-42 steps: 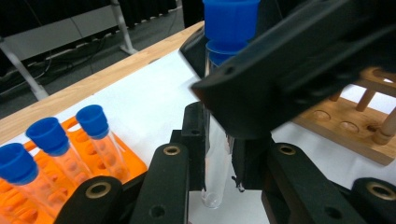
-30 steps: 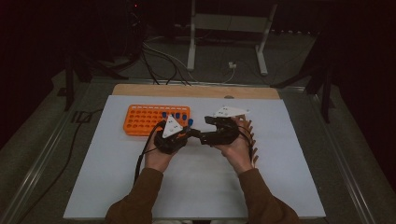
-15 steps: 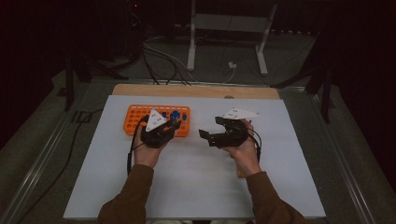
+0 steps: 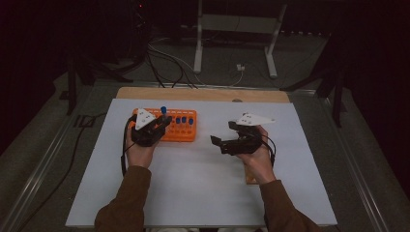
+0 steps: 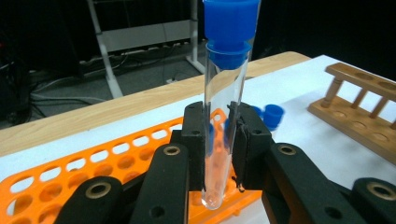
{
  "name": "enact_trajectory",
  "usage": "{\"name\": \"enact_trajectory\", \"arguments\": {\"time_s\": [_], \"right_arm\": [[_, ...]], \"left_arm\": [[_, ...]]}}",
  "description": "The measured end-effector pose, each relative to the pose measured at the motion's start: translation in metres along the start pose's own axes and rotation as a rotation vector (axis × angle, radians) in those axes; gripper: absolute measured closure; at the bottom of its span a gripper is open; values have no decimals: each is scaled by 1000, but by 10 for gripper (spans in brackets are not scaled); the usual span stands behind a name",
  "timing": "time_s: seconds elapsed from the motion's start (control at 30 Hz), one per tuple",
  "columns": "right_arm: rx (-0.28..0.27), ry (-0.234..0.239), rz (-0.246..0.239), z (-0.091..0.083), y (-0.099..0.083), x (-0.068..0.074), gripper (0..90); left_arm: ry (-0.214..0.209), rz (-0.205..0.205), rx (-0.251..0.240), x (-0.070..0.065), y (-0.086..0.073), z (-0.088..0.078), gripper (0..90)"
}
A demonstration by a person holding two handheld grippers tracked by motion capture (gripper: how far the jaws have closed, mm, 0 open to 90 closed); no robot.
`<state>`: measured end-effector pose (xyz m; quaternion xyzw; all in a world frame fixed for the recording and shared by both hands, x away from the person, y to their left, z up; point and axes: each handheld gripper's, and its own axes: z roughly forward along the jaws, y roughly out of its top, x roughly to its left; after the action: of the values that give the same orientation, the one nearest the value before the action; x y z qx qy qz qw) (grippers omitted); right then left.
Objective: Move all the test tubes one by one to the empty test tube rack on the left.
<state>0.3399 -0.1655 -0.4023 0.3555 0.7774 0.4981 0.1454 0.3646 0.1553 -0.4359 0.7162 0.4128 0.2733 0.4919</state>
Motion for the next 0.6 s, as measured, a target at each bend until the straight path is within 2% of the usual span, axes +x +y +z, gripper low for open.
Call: {"name": "enact_trajectory", "arguments": {"time_s": [0.3, 0.6], "right_arm": [[-10, -4, 6, -8, -5, -3, 80], [-24, -11, 7, -15, -8, -5, 78]], "left_arm": [[49, -49, 22, 16, -7, 11, 773], [81, -59, 67, 21, -16, 25, 774]]}}
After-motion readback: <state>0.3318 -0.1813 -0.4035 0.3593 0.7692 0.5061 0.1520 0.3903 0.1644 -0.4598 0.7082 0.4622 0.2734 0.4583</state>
